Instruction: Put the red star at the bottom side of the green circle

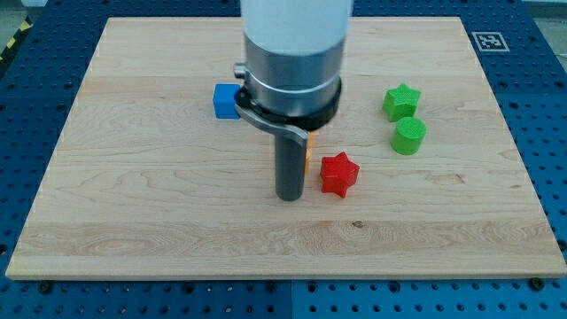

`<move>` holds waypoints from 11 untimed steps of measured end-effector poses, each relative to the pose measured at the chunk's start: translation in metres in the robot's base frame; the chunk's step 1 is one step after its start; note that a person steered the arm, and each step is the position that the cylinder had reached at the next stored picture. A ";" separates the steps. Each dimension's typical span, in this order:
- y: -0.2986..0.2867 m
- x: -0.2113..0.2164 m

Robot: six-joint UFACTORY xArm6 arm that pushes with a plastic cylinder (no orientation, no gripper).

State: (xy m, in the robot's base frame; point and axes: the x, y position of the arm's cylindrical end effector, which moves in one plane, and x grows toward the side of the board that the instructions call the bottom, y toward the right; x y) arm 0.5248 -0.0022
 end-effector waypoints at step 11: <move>0.104 -0.014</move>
